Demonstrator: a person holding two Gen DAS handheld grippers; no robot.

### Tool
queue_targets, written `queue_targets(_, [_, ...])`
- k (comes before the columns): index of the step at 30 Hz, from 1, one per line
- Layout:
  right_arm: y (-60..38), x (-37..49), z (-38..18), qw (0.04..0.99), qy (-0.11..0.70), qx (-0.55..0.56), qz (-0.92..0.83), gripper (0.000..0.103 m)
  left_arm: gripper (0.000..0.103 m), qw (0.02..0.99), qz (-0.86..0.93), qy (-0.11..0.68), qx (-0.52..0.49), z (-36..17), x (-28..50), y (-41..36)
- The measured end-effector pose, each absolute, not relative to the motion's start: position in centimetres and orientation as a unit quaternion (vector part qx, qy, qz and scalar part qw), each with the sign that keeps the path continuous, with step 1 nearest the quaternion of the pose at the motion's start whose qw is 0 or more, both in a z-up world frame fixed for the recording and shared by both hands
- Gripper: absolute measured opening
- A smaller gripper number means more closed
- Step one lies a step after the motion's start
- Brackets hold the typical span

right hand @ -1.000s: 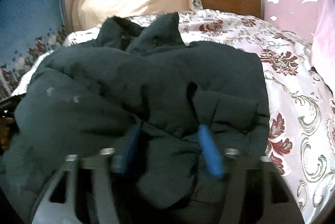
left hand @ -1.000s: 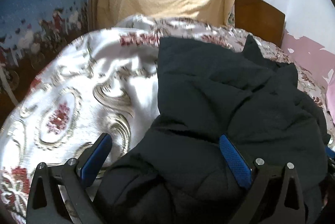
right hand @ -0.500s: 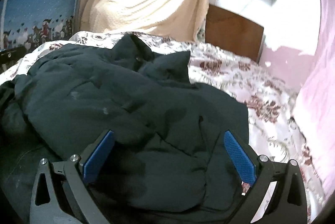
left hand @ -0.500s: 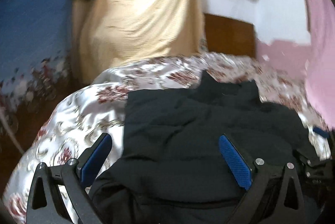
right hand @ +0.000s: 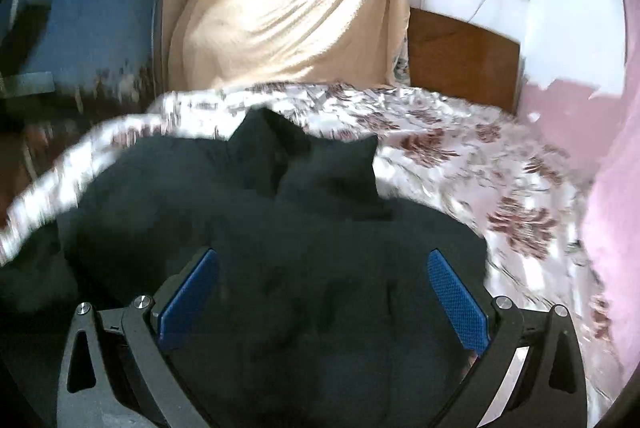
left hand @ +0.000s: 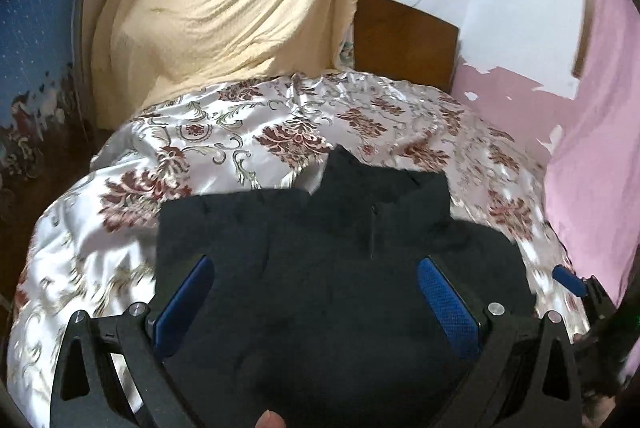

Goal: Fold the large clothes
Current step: 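Grasp the jacket hem with both grippers and lift it toward the collar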

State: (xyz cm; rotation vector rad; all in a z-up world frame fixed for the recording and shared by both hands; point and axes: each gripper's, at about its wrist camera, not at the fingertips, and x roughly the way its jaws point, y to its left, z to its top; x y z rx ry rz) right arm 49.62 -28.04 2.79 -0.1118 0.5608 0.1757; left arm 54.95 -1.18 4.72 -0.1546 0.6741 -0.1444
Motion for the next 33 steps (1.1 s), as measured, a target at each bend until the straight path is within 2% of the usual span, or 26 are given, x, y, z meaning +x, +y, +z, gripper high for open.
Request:
queue_targets(6, [-31.3,62.0,3.7,0.941,0.322,0.08,0.062,0.102,0.103,0.925,-0.063,0.357,-0.112,3.0,64.5,-2.9])
queue_targets(13, [-30.4,70.9,0.0,0.914,0.362,0.181,0.017,0.102,0.103,0.924,-0.038,0.362,-0.114,0.0,70.8,-5.5])
queue_targets(15, [-29.6,71.4,-1.5,0.912,0.369,0.178,0.002,0.091,0.101,0.918,-0.033,0.374,-0.131,-1.5,71.7,-5.5])
queue_targets(16, [-29.3,71.6,-2.3,0.911,0.373,0.175,-0.001,0.065,0.099,0.915,-0.034,0.376,-0.142,-2.1,71.8,-5.4])
queue_targets(17, [-29.1,71.8,-2.7,0.908,0.38,0.173,0.002,0.043,0.075,0.913,-0.036,0.377,-0.152,-2.6,71.9,-5.1])
queue_targets(18, [-29.2,72.0,-3.0,0.907,0.387,0.168,-0.001,0.038,0.04,0.909,-0.046,0.378,-0.167,-3.0,71.9,-4.6])
queue_targets(19, [-29.4,71.9,-2.9,0.907,0.385,0.17,-0.004,0.03,0.029,0.903,-0.064,0.381,-0.186,-3.2,71.9,-4.2])
queue_targets(21, [-30.1,71.0,-2.2,0.91,0.37,0.188,0.003,0.025,0.013,0.899,-0.076,0.377,-0.211,-2.9,71.6,-3.5])
queue_targets(23, [-30.2,69.6,-0.9,0.917,0.357,0.179,0.015,0.021,0.011,0.907,-0.089,0.351,-0.217,-1.6,70.1,-3.1])
queue_targets(33, [-31.1,56.9,5.4,0.95,0.262,0.153,0.078,0.016,0.008,0.925,-0.124,0.283,-0.223,4.9,57.4,0.0])
